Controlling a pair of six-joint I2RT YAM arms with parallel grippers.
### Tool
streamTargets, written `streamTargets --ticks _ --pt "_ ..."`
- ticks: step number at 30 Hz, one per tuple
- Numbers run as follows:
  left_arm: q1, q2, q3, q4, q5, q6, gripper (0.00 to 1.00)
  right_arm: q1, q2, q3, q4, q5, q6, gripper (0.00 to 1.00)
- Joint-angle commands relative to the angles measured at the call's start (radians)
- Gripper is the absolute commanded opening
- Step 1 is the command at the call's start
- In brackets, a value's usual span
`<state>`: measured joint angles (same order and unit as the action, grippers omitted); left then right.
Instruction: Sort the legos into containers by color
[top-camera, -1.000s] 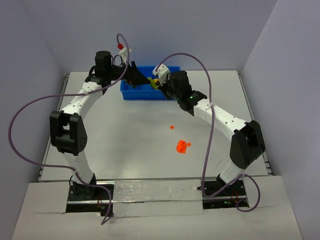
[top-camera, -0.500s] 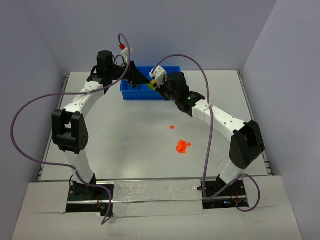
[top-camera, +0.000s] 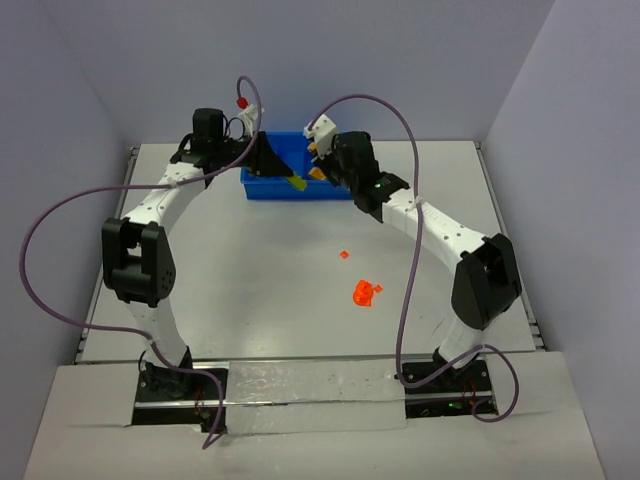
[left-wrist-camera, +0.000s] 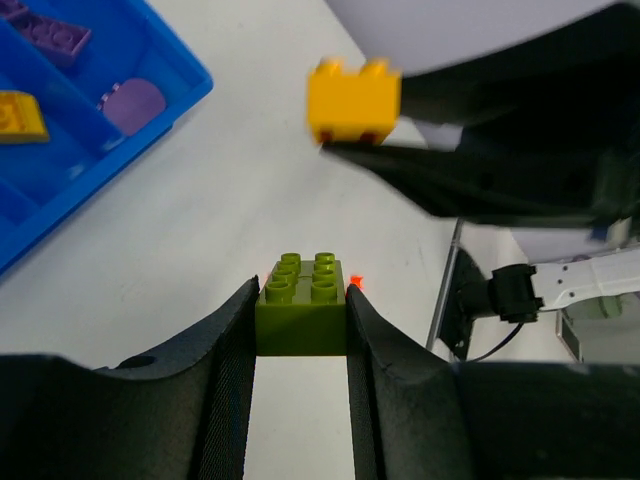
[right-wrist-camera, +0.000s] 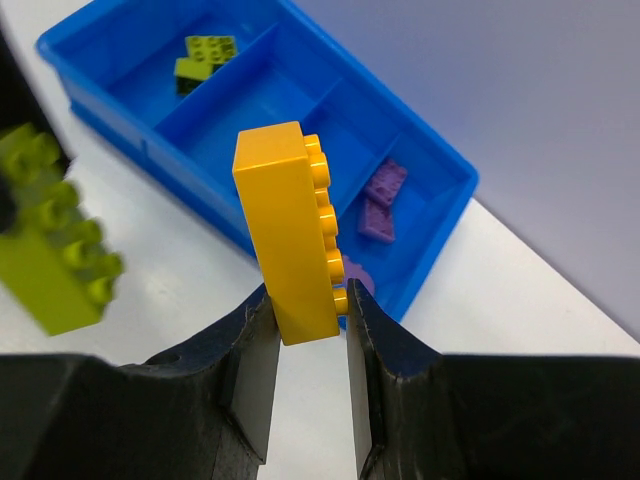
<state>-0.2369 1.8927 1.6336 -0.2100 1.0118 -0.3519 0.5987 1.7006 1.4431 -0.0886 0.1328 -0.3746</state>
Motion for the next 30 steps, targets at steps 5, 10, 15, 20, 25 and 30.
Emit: streamTargets --ticks 5,10,15,20,25,30 --pt "0.046 -0.072 -0.035 -0.090 -0.108 0.083 0.00 -0.042 0.079 0.175 0.003 -0.004 0.050 0.00" --pt "0.094 -0.080 0.015 -0.083 -0.217 0.085 0.00 -0.097 0.272 0.425 -0.153 -0.135 0.176 0.00" --pt "0.150 -0.098 0.031 -0.084 -0.257 0.094 0.00 -0.123 0.432 0.600 -0.246 -0.211 0.231 0.00" --pt "0.211 -0.109 0.046 -0.081 -0.285 0.102 0.00 -0.132 0.548 0.694 -0.252 -0.185 0.244 0.00" --pt "0.234 -0.110 0.055 -0.086 -0.288 0.103 0.00 -0.143 0.658 0.814 -0.261 -0.184 0.251 0.00" --pt "0.238 -0.112 0.054 -0.089 -0.293 0.105 0.00 -0.151 0.733 0.884 -0.259 -0.201 0.269 0.00"
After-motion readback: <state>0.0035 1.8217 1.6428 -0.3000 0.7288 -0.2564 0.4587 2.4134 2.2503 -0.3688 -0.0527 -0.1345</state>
